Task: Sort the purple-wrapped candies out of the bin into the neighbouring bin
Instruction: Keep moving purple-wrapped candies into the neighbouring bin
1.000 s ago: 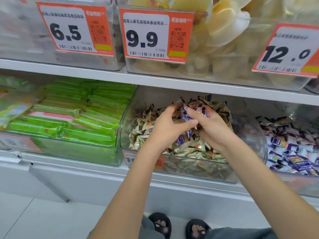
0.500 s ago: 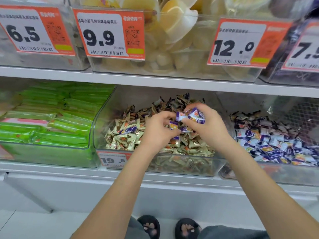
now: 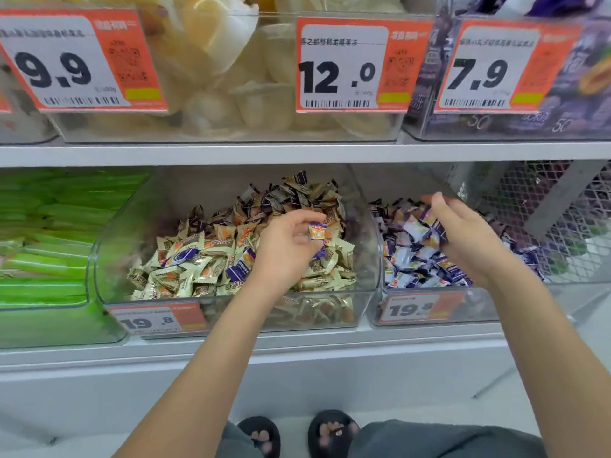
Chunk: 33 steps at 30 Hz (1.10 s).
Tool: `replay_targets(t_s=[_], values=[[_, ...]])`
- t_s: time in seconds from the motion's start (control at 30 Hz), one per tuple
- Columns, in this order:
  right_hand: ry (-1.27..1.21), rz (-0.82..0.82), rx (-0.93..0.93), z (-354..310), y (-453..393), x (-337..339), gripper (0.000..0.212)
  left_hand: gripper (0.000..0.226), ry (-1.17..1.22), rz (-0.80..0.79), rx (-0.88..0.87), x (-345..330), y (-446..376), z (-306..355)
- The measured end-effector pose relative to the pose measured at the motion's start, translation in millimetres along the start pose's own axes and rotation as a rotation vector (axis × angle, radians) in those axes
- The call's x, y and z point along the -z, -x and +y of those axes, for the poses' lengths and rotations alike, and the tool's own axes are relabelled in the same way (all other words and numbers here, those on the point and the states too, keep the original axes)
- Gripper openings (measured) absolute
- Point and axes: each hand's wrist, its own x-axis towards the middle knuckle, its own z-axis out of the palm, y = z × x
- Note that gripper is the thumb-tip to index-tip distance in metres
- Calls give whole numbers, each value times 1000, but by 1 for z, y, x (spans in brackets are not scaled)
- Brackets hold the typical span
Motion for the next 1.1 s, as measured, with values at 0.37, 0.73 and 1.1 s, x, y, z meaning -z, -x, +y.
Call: replay_targets(t_s=[0.37, 0.73, 1.1], values=[[-65, -123, 439, -39, 19, -29, 18, 26, 302, 80, -113, -42, 0, 22], [289, 216, 320, -34, 16, -10, 13, 18, -348, 67, -149, 20, -6, -1], [748, -471, 501, -68, 27, -137, 42, 28, -646, -145, -19, 81, 16, -20]])
